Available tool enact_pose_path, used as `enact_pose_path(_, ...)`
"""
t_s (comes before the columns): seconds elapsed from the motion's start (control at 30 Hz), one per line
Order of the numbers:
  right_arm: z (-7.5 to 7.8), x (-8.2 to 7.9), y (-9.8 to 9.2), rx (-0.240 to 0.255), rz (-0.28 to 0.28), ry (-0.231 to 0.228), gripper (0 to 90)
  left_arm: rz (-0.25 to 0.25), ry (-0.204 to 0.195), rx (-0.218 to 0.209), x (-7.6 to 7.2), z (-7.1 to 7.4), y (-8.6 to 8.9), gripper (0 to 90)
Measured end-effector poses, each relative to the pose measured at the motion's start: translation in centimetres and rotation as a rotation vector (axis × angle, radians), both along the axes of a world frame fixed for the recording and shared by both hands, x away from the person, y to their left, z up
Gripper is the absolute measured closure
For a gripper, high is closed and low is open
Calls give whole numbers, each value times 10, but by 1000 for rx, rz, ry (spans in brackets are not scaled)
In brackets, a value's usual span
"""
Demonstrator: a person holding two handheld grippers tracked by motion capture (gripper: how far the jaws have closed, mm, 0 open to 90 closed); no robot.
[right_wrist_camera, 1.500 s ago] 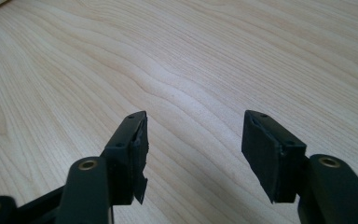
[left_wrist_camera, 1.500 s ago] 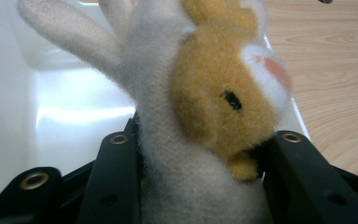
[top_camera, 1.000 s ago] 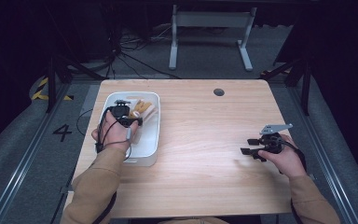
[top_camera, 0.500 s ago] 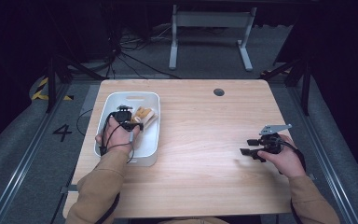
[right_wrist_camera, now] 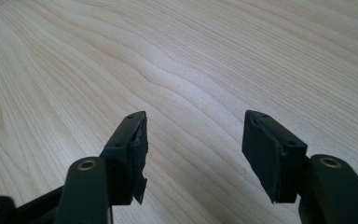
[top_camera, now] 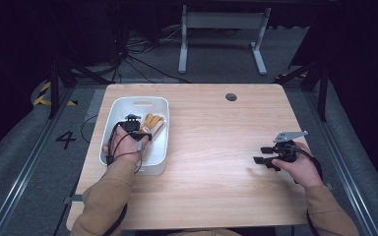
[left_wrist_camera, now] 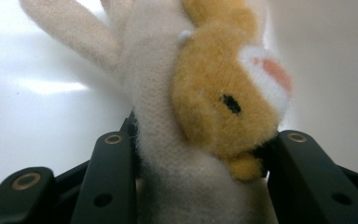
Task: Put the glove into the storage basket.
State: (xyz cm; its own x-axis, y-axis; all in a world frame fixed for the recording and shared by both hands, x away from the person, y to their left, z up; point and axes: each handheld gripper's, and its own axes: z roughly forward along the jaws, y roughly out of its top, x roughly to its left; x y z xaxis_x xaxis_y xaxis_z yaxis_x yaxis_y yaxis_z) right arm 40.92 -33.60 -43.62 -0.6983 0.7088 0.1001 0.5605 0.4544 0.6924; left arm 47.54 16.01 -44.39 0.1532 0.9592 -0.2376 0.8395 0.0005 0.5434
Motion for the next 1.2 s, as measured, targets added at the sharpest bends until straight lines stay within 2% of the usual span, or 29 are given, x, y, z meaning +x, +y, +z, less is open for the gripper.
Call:
enact_pose_path(0.27, 0, 0, 0, -7, 3, 0, 411, 9, 14, -15, 0, -1, 0, 538)
enact_pose_path(0.37, 0, 0, 0, -6, 2, 0, 411, 12, 18, -7, 0, -1, 0, 506)
enact_pose_path(0.47, 0, 0, 0, -5, 1, 2, 410, 1, 14, -2, 1, 0, -1, 374)
enact_pose_path(0.5, -1, 0, 0, -4, 3, 3, 410, 2, 17, -5, 1, 1, -2, 366)
enact_pose_path(0.83, 0, 0, 0, 3, 3, -2, 410, -8, 7, -8, 0, 6, 0, 344)
enact_pose_path(1.0, 2, 0, -1, 3, 3, -9, 410, -23, 4, 8, -2, 12, 0, 323)
enact_pose_path(1.1, 4, -1, -2, 10, 0, -13, 408, -23, -22, 30, -1, 16, 2, 303)
enact_pose_path(1.2, 3, -1, -1, 14, 3, -10, 407, -23, -15, 33, -1, 20, 3, 312)
